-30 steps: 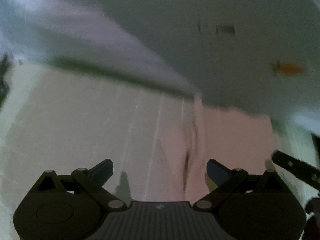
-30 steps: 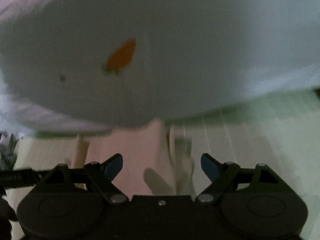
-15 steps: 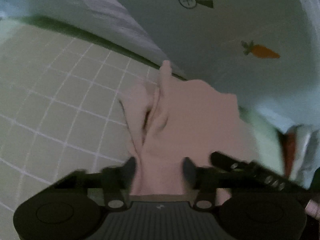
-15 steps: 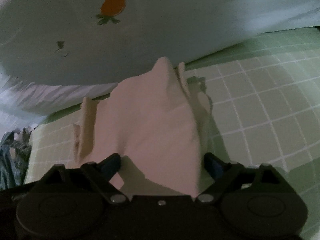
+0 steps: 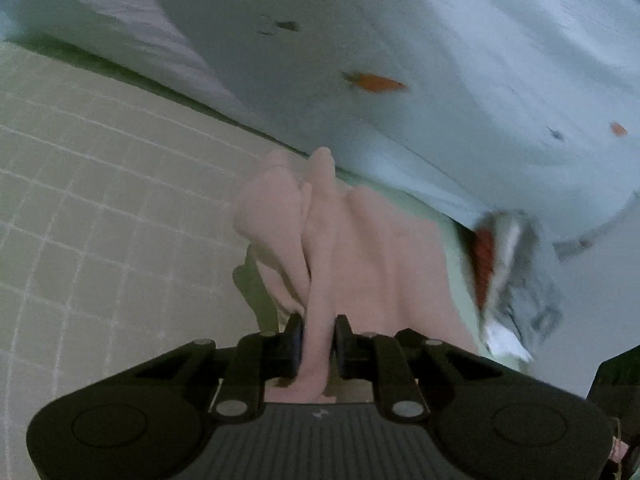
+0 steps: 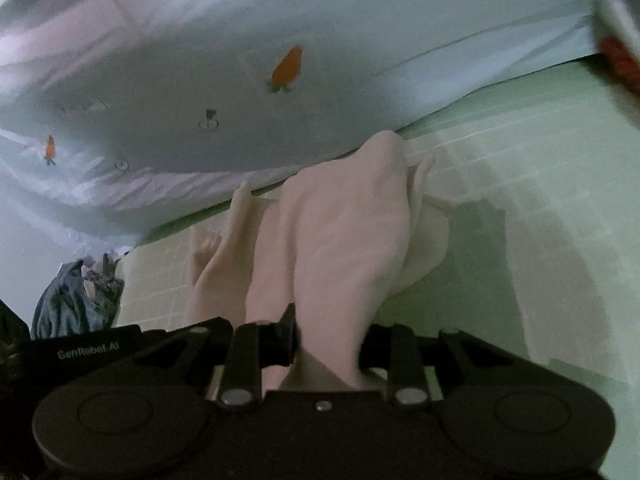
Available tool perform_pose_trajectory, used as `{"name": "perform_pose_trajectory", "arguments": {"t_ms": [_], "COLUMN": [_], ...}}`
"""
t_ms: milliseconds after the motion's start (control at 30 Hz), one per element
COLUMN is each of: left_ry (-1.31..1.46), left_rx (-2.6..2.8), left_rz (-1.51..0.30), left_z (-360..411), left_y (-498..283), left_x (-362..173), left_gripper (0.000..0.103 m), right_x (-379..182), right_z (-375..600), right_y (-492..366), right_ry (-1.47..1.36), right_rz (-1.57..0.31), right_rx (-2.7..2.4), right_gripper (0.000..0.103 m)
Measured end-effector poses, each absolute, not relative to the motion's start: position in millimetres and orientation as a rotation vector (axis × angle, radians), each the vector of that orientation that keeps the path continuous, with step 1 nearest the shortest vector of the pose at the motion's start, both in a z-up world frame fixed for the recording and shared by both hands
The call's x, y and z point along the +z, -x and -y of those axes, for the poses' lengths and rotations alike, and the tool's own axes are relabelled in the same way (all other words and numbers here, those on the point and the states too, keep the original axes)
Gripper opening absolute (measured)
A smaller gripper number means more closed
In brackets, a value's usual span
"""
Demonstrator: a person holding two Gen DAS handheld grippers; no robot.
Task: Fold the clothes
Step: 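Grasp the folded beige shirt bundle with both grippers, then carry the shirt bundle with both grippers onto the grey clothes stack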
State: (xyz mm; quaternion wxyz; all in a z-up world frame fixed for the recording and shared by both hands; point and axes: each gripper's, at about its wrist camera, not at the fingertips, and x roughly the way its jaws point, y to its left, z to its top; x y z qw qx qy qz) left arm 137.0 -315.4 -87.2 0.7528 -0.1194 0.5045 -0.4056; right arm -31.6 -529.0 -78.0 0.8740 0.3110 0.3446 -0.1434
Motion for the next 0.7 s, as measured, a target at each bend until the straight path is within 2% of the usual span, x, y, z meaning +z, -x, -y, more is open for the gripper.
{"name": "perform_pose_trajectory", "arguments": {"t_ms": [167,400,700], "left_ry": [0.160,0.102,0.081], "left_rx": [-0.985,-1.135,-1.171], "left_rz": [-1.063,-1.104,-1.029], "left_z": [316.4,332.9,404.0], "left_y": [-85.3,-28.8,31.8], "left_x": [-71.2,-71.2,-60.3], "left_gripper": [0.017,0.017,0.017], "right_x": [-60.3,-54.6,-49.6], "right_z": [508.4,486.8,542.5], "right_y": [91.6,175.9,245.0], "right_ry": [-0.650,-0.703,-0.684], "right_rz": [-0.672,-0.660,-0.592], "right_rx": [-0.404,-0.575,-0.609], "right_gripper": [0.027,0.026,0.026]}}
